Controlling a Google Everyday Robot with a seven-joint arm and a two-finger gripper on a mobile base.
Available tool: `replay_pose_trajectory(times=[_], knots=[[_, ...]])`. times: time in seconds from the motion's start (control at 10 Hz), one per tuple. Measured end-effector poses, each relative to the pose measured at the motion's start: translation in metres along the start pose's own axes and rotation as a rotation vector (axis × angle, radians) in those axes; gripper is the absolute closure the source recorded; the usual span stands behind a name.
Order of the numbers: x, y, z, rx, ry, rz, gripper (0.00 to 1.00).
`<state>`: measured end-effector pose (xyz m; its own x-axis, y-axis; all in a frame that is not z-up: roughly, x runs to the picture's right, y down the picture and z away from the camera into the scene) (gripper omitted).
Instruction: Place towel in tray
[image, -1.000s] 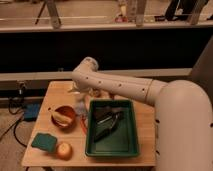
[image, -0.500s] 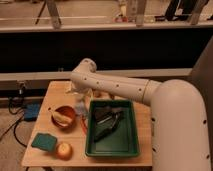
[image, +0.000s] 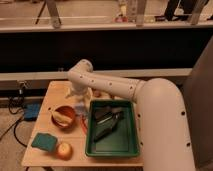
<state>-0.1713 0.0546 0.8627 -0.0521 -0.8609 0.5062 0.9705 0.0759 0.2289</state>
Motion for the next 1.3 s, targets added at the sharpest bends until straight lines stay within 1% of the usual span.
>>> replay_pose_trajectory(times=[0.1,0.3,0.7,1.1,1.2,1.3], knots=[[-0.001,0.001,0.004,-0.003,-0.016,-0.012,0.20],[-0.003,0.000,0.008,-0.006,-0.036,-0.028,0.20],[-0.006,-0.004,0.021,-0.025,-0.056,-0.048,0.20],[-0.007,-0.004,0.041,-0.056,-0.069,-0.049,0.20],[-0.008,-0.004,0.046,-0.063,-0.071,-0.047,0.21],[-0.009,-0.004,0.052,-0.074,-0.075,-0.044,0.29]])
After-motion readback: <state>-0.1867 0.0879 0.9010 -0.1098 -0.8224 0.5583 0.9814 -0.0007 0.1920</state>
